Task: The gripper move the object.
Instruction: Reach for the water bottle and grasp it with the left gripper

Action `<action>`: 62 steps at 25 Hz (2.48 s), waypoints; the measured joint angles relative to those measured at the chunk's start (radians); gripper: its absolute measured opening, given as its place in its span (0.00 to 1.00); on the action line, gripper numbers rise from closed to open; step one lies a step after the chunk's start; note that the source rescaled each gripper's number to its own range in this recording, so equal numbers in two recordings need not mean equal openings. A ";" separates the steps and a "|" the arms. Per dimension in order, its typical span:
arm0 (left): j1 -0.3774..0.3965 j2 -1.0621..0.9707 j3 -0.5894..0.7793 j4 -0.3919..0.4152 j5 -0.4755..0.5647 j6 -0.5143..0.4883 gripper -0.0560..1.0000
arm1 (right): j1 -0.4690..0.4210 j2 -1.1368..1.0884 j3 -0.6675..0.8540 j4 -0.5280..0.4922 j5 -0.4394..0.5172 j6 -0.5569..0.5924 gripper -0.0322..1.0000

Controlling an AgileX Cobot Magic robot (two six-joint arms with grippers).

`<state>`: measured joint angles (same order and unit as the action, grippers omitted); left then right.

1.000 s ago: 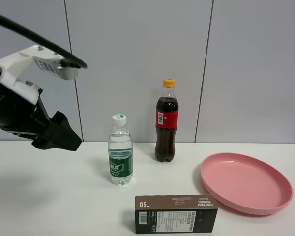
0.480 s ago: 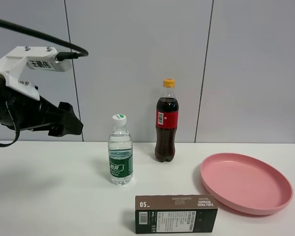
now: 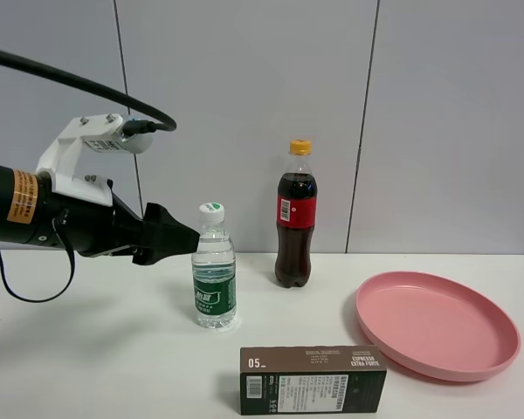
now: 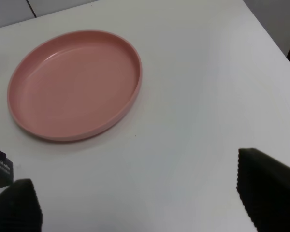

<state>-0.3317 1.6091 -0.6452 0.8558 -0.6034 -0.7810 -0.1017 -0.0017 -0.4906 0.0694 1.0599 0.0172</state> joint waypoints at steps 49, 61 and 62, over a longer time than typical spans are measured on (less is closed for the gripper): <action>-0.061 0.466 -0.353 -0.068 -0.075 0.235 1.00 | 0.000 0.000 0.000 0.001 -0.001 0.000 1.00; -0.061 0.470 -0.353 -0.072 -0.073 0.285 0.63 | 0.000 0.000 0.000 0.001 -0.001 0.000 1.00; -0.061 0.470 -0.353 -0.072 -0.073 0.285 0.46 | 0.000 0.000 0.000 0.001 -0.001 0.000 1.00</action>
<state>-0.3928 2.0791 -0.9984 0.7841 -0.6761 -0.4956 -0.1017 -0.0017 -0.4906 0.0702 1.0592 0.0172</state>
